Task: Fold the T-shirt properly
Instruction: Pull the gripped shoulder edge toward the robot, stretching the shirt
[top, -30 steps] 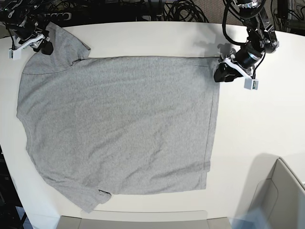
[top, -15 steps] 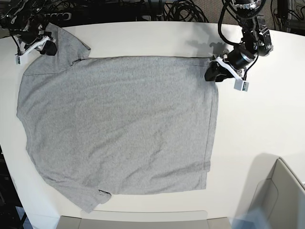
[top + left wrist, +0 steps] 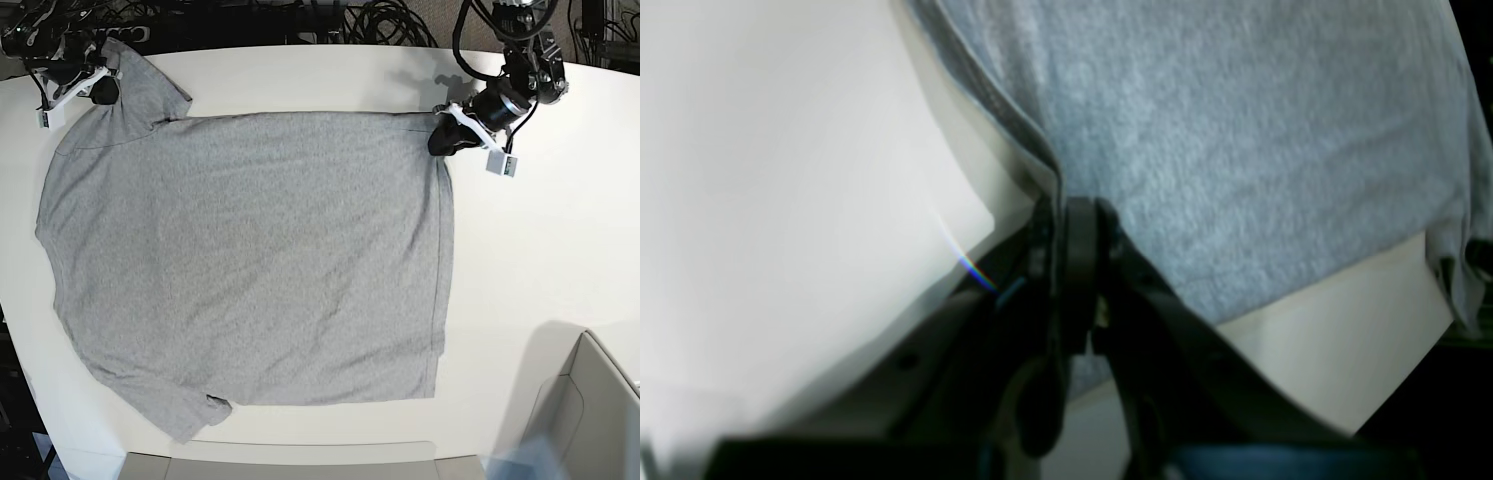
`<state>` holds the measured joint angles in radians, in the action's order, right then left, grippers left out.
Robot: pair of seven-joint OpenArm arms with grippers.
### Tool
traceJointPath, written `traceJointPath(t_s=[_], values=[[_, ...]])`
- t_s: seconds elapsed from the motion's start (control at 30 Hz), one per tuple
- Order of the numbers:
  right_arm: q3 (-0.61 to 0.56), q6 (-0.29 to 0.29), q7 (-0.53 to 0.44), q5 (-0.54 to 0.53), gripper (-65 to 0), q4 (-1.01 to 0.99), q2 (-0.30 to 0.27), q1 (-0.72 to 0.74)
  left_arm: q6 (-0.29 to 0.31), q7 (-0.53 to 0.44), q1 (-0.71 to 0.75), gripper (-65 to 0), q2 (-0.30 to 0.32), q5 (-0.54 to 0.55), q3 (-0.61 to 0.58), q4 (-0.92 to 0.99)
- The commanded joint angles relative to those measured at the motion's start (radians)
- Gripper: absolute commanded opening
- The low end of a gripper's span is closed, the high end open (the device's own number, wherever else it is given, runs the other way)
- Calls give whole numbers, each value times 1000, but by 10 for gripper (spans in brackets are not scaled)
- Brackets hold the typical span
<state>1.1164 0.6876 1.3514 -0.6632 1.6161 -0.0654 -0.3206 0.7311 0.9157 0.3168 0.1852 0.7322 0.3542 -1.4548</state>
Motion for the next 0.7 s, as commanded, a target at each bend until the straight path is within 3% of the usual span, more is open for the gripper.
traceJointPath(t_s=[0.0,0.17,0.47,0.67], values=[[31,11,45,53,-650,31,2,-16,-33,75,22,-650,12,-95,24,4],[92,11,45,53,-650,128,20,-22,-33,75,41,-650,18,-95,47,2],[97,11,45,50,-650,191,31,-59,-33,75,164,-650,40,-93,145,-163],[97,11,45,55,-650,296,54,-50,-33,75,172,-650,40,-93,159,-179]])
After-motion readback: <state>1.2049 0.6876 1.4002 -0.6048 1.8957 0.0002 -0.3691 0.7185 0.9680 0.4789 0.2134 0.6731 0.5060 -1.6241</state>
